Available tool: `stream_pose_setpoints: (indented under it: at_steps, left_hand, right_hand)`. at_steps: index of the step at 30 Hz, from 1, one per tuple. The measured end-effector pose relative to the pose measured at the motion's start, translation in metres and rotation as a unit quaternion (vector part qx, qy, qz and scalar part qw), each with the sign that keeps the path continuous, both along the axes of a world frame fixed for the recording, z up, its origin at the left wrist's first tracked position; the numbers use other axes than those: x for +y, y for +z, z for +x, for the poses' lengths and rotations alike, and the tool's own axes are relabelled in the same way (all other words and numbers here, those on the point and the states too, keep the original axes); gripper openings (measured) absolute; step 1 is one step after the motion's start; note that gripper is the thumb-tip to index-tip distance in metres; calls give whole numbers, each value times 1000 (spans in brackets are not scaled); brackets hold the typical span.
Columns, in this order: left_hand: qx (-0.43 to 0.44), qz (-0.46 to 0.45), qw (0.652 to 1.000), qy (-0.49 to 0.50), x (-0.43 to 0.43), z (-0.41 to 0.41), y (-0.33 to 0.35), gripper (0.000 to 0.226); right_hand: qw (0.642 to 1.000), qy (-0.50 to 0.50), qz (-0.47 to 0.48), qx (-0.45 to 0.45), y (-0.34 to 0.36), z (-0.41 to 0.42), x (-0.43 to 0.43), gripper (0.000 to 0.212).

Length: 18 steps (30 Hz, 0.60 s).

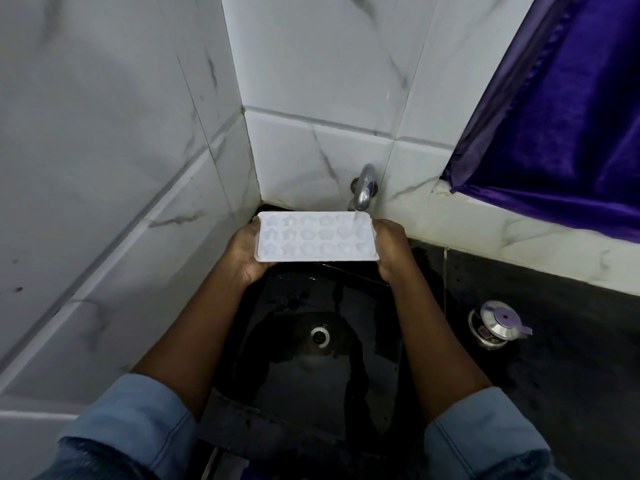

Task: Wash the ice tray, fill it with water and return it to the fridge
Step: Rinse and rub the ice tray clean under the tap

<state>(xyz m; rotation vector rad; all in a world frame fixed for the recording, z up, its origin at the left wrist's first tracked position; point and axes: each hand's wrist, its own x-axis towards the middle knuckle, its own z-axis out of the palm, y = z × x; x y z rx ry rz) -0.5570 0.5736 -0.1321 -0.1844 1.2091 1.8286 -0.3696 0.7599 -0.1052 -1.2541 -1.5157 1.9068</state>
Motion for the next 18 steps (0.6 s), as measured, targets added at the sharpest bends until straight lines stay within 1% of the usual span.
stream_pose_setpoints:
  at_steps: [2, 6, 9, 14, 18]
  left_hand:
    - [4, 1, 1000, 3, -9, -4, -2, 51]
    - [-5, -6, 1000, 15, -24, -8, -6, 53]
    - [-8, -6, 1000, 22, -29, -8, -5, 54]
    - [-2, 19, 1000, 17, -21, -11, 3, 55]
    - [-6, 22, 1000, 12, -9, -13, 11, 54]
  right_hand:
    - [1000, 3, 3, 1, -1, -4, -5, 31]
    - [999, 16, -13, 27, -3, -9, -16, 25]
    - [999, 11, -20, 31, -4, -11, -18, 27]
    - [997, 0, -59, 50, 1, -15, -11, 29]
    - [995, -19, -83, 60, 4, -18, -1, 29]
